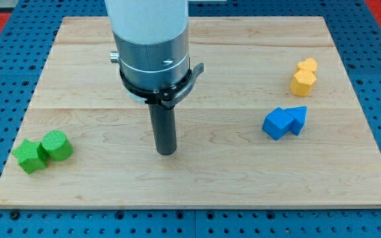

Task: Push the red blocks into the green blocks

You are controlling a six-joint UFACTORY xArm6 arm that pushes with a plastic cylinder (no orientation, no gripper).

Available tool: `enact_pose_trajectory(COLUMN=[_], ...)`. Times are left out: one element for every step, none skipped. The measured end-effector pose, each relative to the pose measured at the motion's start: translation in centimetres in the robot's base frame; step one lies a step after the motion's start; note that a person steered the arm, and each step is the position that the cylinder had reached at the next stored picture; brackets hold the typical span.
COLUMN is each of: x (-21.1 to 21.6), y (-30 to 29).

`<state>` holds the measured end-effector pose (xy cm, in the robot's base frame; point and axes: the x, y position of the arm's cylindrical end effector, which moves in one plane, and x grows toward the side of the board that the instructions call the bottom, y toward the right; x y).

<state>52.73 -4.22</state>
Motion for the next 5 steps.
enact_pose_trajectory(x=[0.0,0.0,0.0,0.2,1.6], y=[0.0,0.0,-0.3,-1.8,-4.0])
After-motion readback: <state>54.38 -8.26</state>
